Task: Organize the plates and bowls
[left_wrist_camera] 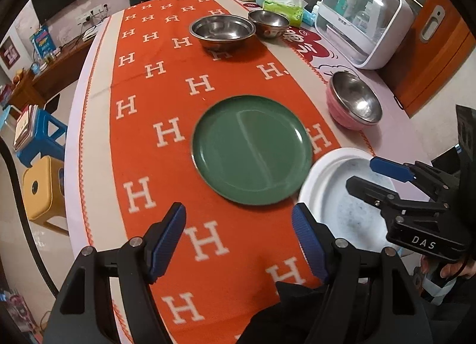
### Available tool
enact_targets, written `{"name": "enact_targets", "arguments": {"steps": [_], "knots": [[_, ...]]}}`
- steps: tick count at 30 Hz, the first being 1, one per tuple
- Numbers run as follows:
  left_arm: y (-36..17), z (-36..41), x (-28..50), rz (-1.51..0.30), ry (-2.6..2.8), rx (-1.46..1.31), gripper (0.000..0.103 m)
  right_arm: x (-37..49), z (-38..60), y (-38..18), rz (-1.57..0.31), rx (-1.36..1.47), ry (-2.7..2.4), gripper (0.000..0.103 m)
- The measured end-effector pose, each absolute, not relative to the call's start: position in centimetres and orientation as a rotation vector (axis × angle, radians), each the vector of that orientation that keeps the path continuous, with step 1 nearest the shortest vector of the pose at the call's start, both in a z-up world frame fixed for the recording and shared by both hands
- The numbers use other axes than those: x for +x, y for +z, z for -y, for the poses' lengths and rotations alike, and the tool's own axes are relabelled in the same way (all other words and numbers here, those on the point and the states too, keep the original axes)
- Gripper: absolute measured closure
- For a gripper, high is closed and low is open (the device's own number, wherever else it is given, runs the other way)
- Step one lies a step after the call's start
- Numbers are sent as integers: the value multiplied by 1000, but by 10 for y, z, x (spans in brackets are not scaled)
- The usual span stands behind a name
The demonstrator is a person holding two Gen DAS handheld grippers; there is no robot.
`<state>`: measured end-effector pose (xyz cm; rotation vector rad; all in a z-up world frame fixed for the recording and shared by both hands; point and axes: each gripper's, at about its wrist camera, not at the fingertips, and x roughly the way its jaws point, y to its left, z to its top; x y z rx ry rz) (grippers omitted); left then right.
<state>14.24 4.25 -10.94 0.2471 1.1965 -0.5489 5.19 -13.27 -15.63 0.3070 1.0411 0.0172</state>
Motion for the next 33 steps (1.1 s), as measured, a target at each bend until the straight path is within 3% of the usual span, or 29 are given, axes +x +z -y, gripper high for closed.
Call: {"name": "enact_targets", "arguments": {"steps": [15, 33], "knots": [[-154, -54, 198, -1294, -610, 206, 30, 65, 117, -166, -871, 260, -125, 40], [-217, -47, 237, -1448, -601, 58, 30, 101, 130, -210, -944, 371, -100, 41]]}}
